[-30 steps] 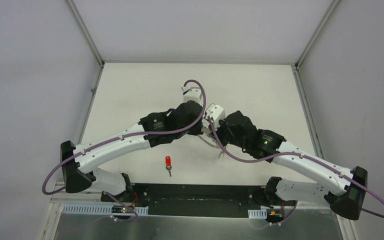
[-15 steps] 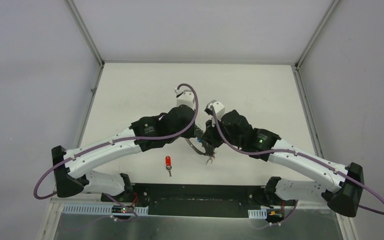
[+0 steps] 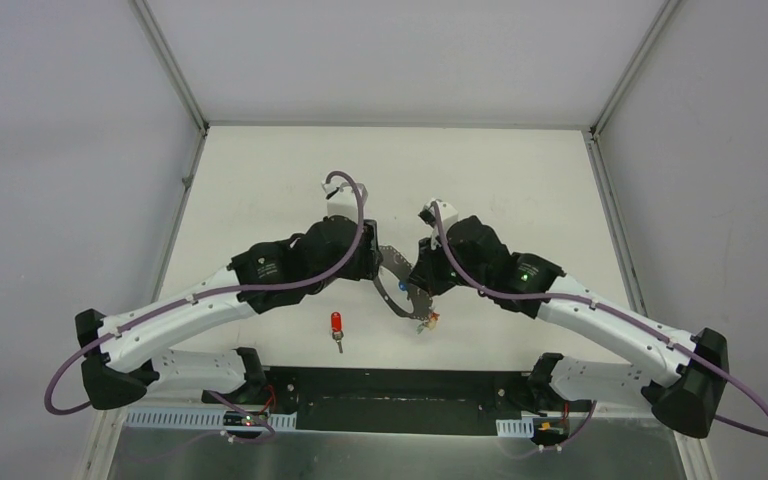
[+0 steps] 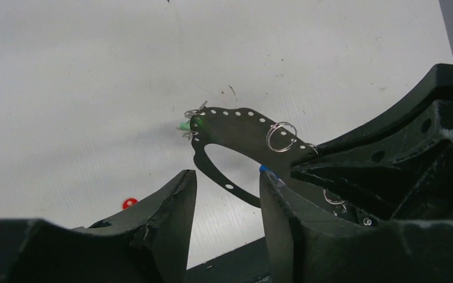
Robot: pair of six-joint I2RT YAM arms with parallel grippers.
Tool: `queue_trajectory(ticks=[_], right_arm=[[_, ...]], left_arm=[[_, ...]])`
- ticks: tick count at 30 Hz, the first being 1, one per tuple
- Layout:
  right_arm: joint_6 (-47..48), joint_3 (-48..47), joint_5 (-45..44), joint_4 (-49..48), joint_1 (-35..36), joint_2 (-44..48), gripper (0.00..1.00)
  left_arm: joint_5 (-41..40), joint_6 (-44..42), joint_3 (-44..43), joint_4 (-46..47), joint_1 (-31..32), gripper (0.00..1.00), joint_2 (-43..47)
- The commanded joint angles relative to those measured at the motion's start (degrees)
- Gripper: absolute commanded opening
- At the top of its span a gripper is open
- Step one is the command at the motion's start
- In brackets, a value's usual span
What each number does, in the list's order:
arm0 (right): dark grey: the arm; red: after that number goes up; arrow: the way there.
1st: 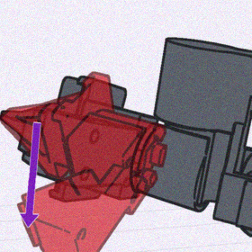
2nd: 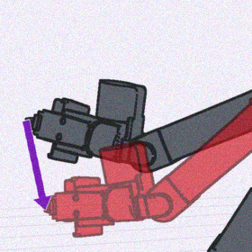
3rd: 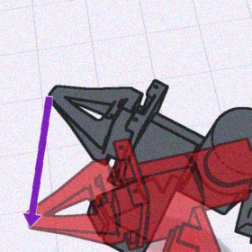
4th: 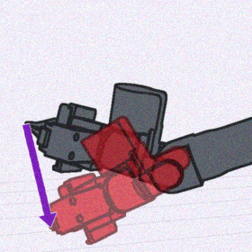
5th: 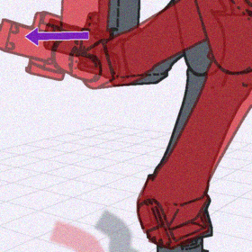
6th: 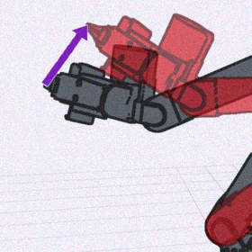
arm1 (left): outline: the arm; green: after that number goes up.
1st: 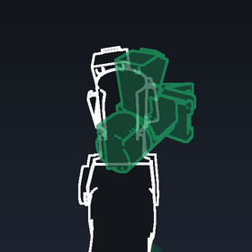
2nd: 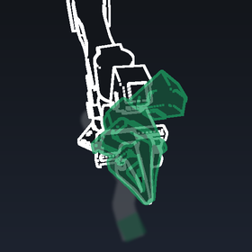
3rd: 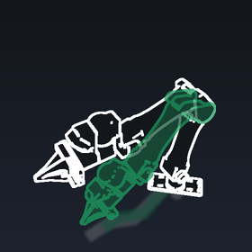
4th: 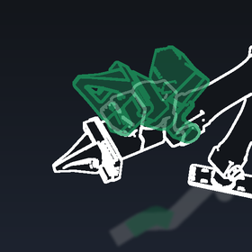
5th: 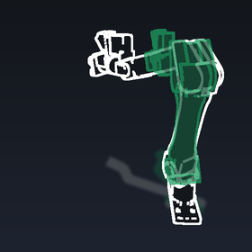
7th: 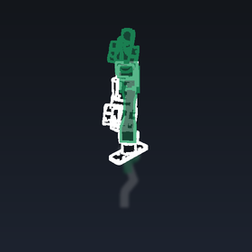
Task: Put the keys on the keyring
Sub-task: Adjust the keyring at the center of the board.
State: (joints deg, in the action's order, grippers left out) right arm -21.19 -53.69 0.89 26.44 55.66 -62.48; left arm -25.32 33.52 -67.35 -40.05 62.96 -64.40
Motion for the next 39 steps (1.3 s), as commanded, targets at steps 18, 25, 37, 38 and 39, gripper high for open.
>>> queue_trajectory(ticks=[18, 25, 37, 38, 39], right_arm=[[-4.67, 2.36, 25.48, -5.16, -15.11, 1.56, 0.00], [-5.10, 1.94, 27.40, -5.87, -15.50, 1.13, 0.00], [-5.09, 1.75, 28.68, -5.87, -15.86, 1.24, 0.00], [-5.21, 1.68, 28.84, -5.86, -15.85, 1.14, 0.00], [-5.19, 1.62, 28.97, -5.87, -15.86, 0.98, 0.00]], left_arm=[[43.91, 13.24, 10.13, 24.45, -15.91, 0.50, 0.30], [48.28, 20.65, 18.40, 39.79, -17.46, 0.44, -1.29], [42.59, 26.54, 25.71, 48.40, -19.75, 0.38, 0.89], [42.35, 26.70, 25.91, 48.78, -19.81, 0.38, 1.08], [42.36, 26.77, 26.03, 49.17, -19.93, 0.38, 1.10]])
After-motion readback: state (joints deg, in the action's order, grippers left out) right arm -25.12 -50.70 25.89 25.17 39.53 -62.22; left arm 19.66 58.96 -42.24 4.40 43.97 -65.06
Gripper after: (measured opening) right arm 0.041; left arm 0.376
